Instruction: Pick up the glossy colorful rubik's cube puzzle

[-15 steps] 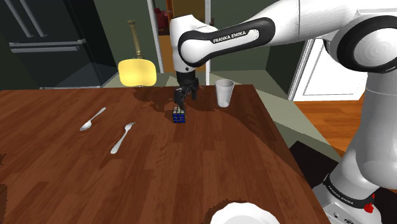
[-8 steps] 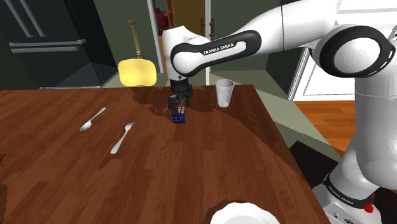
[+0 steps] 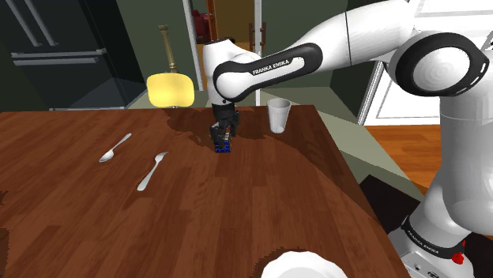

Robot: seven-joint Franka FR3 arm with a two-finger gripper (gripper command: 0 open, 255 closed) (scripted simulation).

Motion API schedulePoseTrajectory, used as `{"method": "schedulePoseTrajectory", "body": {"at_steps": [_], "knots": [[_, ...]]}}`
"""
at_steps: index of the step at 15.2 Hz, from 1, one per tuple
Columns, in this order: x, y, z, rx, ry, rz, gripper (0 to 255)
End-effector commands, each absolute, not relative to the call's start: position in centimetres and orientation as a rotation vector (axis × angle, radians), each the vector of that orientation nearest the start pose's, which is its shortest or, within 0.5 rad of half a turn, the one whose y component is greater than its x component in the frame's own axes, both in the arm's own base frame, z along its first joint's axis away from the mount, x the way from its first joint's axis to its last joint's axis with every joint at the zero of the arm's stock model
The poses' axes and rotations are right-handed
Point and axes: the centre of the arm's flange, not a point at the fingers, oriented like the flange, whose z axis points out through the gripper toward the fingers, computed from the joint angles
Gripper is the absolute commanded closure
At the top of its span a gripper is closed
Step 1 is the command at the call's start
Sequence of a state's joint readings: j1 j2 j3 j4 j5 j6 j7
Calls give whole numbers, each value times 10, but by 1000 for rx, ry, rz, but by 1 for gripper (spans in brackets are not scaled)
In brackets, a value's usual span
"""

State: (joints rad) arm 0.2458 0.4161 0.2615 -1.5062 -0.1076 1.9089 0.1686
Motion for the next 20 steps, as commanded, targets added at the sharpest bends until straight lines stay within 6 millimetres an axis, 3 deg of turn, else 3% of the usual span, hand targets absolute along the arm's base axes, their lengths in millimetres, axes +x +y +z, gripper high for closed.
{"method": "schedulePoseTrajectory", "body": {"at_steps": [1,6,20], "knots": [[608,300,432,-3090,-551,2,255],[607,300,432,-3090,-551,2,255],[607,300,506,-3090,-551,2,255]]}}
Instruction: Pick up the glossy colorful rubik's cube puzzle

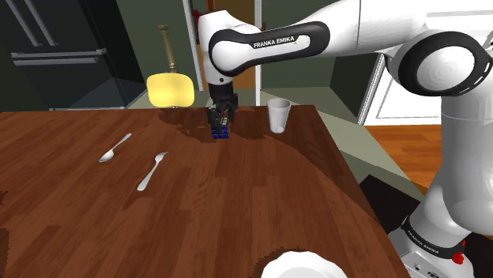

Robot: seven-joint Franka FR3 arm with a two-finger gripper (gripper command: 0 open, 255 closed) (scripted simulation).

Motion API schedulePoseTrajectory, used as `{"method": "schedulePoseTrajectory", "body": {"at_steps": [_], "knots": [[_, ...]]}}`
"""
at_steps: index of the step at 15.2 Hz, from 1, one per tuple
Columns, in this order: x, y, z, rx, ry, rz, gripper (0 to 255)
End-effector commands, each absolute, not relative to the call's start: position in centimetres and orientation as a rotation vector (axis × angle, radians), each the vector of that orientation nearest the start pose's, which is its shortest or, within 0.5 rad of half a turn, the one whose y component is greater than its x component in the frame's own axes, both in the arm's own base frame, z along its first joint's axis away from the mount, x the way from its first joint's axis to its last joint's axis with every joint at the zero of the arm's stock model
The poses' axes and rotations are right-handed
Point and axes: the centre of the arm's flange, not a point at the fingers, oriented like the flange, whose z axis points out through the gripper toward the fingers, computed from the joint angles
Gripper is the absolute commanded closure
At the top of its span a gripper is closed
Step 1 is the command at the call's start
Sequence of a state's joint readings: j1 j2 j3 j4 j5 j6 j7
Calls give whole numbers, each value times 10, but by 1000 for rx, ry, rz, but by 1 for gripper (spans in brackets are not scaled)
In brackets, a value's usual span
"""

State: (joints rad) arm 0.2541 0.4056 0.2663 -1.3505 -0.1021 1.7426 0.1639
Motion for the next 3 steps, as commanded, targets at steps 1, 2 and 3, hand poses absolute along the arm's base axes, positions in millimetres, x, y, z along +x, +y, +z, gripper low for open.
{"method": "schedulePoseTrajectory", "body": {"at_steps": [1,2,3], "knots": [[607,300,511,-3090,-551,2,255],[607,300,512,-3090,-551,2,255],[607,300,512,-3090,-551,2,255]]}}
